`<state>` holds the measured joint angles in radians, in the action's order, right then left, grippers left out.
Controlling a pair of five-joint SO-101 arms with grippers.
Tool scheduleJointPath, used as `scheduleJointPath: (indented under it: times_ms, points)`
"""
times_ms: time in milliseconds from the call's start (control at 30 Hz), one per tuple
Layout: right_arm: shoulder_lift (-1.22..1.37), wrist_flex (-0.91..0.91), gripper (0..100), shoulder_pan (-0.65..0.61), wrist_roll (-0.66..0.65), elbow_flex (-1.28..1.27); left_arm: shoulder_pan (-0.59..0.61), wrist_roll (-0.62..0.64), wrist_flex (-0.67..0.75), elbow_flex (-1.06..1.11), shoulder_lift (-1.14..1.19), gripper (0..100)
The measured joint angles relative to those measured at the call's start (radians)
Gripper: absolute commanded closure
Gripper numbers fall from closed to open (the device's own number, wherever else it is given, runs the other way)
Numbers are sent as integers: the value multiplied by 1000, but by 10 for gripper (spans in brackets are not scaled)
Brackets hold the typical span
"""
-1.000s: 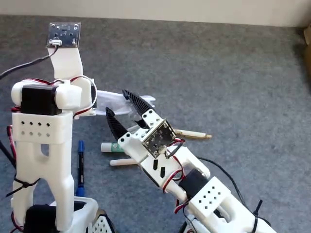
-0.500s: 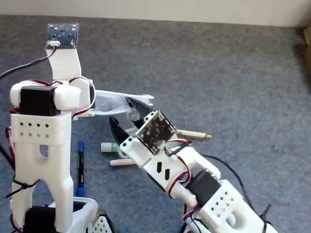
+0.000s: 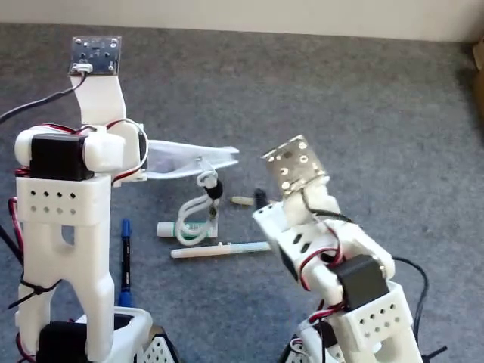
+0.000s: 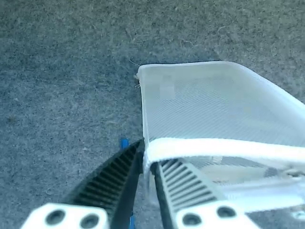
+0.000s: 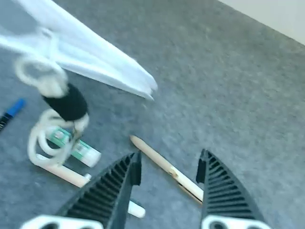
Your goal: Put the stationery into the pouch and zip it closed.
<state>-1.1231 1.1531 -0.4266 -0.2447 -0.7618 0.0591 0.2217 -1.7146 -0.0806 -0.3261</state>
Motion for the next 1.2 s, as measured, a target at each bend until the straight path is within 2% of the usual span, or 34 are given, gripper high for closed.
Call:
scheduleJointPath:
  times_ms: [200, 333, 467, 833, 1000, 1200]
  points:
    - [-2, -6, 818, 37, -190, -169, 75, 0, 0, 0, -11, 993]
    - [-2, -112, 818, 44, -256, -307, 92, 0, 0, 17, -69, 993]
    - [-2, -181, 818, 40, -272, -374, 94, 0, 0, 54, -109, 992]
    - [12, -193, 818, 40, -272, -376, 98, 2, 44, 101, -130, 990]
    - [183, -193, 818, 20, -272, -305, 172, 2, 46, 101, -130, 989]
    - [468, -193, 818, -3, -272, -124, 201, 2, 46, 103, -130, 989]
